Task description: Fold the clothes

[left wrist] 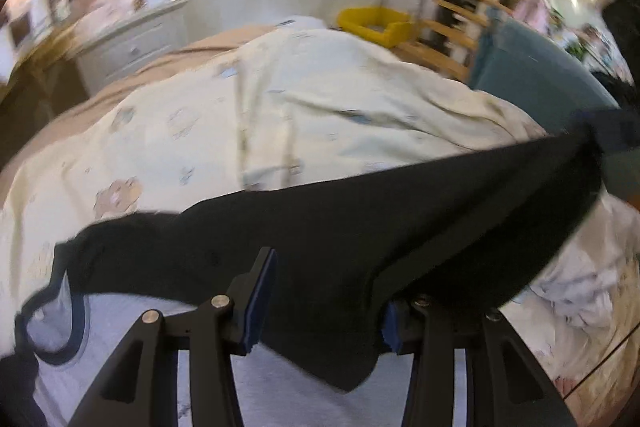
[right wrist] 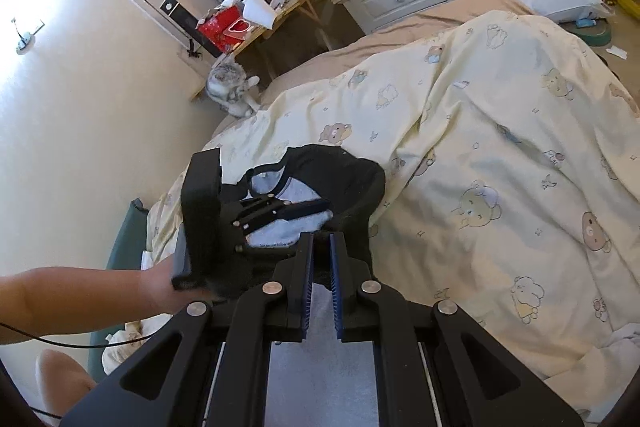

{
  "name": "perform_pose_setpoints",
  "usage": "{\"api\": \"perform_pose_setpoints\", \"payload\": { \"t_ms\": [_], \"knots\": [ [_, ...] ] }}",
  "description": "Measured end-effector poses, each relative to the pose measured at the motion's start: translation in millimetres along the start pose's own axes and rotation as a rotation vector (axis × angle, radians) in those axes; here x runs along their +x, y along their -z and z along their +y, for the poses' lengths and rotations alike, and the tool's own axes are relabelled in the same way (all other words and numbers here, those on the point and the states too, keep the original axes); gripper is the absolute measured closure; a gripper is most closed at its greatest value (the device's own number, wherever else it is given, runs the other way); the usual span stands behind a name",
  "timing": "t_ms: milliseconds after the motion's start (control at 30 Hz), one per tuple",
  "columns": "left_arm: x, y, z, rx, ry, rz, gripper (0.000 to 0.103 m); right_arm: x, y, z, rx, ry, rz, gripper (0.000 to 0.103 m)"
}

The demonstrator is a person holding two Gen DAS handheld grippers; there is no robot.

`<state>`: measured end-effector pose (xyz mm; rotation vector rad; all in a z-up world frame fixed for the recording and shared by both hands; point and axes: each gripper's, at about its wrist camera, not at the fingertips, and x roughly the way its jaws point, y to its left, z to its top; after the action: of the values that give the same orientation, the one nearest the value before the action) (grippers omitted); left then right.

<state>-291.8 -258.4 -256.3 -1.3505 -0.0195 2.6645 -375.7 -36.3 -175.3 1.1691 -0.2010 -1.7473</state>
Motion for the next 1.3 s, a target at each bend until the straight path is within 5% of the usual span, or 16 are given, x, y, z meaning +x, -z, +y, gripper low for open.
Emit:
{"api": "perform_pose_setpoints", "payload": {
  "t_ms": [67, 233, 367, 467, 500, 700, 767, 833, 867, 1300],
  "knots": [
    [-6.3, 5.5, 13.7, -0.016, 0.037, -0.002, 0.056, -0.1, -0.3, -5.1, 0.011, 0.007, -0.002, 0.095],
    [-8.2, 19.9, 29.8, 0.026, -0.034, 0.070, 0.056, -3.2, -3.8, -17.0, 0.038, 0.012, -0.016, 0.095],
    [-8.8, 19.2, 26.7, 0.026, -0.019, 0.064, 0.056, 20.4, 4.6, -11.4, -0.025, 0.040, 0.076, 0.092],
    [-8.4, 15.1, 19.0, 0.043, -0.010, 0.064, 0.095, 48.5, 20.9, -0.1, -0.134, 0.114, 0.130, 0.087],
    [-9.0, 12.7, 19.0, 0.026, 0.006, 0.064, 0.102, 58.9, 26.8, 3.6, -0.170, 0.134, 0.151, 0.079],
    [-15.0, -2.1, 19.0, -0.072, 0.095, 0.072, 0.102, 98.8, 48.7, 32.2, -0.298, 0.163, 0.122, 0.063],
    [-16.7, -8.5, 15.6, -0.080, 0.105, 0.089, 0.102, 106.4, 48.0, 42.3, -0.341, 0.192, 0.094, 0.048],
    [-18.0, -15.2, 13.0, -0.093, 0.119, 0.105, 0.102, 111.2, 46.1, 50.3, -0.365, 0.230, 0.058, 0.020],
    [-18.2, -18.3, 11.8, -0.100, 0.130, 0.115, 0.102, 112.4, 45.3, 53.5, -0.372, 0.247, 0.037, 0.020],
    [-17.4, -31.7, 19.9, -0.235, 0.176, 0.134, 0.102, 153.5, 39.9, 47.1, -0.551, 0.732, -0.035, 0.022]
  ]
}}
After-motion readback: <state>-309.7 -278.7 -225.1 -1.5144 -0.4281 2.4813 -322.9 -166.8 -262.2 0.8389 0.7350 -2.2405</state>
